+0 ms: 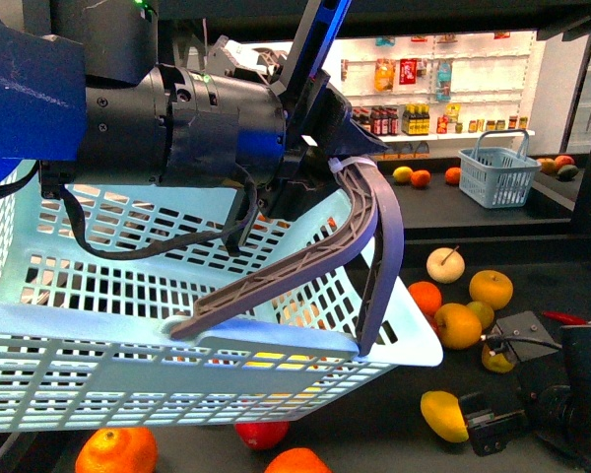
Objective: Pick lemon from shelf
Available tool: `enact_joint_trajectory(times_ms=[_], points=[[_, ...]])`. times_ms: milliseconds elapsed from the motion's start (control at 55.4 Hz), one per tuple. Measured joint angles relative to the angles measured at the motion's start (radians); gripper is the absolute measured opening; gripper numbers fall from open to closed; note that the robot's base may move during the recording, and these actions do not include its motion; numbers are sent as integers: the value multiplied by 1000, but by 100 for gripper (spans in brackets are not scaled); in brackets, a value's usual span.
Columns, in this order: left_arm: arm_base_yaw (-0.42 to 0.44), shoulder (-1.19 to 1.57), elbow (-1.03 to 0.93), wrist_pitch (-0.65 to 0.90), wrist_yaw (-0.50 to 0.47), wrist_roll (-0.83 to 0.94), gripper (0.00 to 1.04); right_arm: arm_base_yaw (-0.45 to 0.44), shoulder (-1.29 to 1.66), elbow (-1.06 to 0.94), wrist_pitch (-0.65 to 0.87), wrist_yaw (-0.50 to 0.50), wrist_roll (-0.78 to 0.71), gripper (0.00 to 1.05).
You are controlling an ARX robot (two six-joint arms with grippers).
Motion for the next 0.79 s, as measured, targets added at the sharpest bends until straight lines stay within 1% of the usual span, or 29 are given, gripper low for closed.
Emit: enact_joint_trajectory(times_ms=[325,794], points=[[0,0,0,0,-1,-1,10,30,180,165,-43,-29,-13,102],[0,0,0,0,-1,-1,10,54,363,412,-158,-3,-9,102]])
